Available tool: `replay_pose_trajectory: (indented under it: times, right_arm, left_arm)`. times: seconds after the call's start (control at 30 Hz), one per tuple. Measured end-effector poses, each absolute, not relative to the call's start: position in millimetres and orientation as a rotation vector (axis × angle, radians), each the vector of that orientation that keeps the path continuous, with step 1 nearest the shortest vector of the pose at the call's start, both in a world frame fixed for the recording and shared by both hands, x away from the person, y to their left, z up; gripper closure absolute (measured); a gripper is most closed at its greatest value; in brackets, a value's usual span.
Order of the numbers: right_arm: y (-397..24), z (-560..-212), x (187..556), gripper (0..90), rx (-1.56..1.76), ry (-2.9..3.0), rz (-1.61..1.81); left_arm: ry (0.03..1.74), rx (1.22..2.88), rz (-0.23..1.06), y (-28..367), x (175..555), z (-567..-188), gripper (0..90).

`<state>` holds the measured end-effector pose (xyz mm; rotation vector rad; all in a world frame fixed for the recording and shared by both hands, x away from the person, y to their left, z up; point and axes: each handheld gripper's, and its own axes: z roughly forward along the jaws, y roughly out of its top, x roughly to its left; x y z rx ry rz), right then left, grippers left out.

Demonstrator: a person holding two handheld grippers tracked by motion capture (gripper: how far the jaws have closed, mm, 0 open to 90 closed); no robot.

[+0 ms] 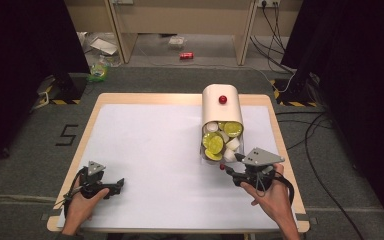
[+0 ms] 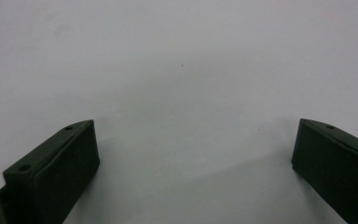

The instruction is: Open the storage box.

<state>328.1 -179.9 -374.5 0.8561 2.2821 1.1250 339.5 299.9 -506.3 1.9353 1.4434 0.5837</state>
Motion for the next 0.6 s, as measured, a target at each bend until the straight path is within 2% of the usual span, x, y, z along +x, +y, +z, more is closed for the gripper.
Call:
replay_pose_trajectory:
  times: [0.6]
  right_arm:
    - [-179.6, -376.7, 323.2, 47.6, 0.844, 2.288, 1.113]
  left_arm:
    - [1.444, 1.935, 0.584, 299.8, 339.4, -506.3, 0.0]
